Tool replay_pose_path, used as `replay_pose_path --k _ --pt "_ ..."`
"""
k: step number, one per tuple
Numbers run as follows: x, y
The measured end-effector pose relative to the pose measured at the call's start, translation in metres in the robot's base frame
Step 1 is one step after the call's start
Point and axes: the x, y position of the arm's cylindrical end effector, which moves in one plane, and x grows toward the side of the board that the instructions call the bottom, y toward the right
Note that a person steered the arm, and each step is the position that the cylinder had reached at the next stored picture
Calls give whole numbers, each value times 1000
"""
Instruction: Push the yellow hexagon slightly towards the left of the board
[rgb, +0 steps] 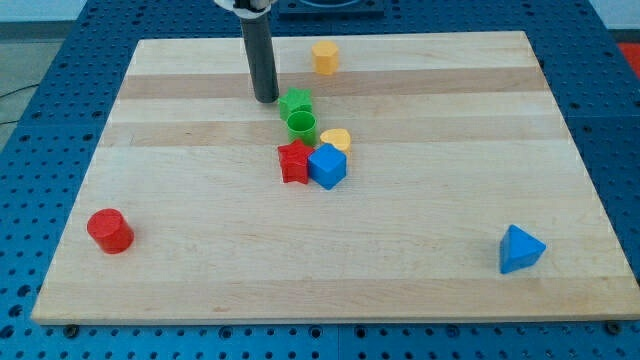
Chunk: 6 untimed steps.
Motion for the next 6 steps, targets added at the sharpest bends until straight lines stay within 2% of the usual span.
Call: replay_pose_path --k 1,2,3,4,5,6 --pt "-11 57" --pt "-12 140" --pt "-56 105" --pt "-59 28" --pt "-64 65" --pt "-99 70"
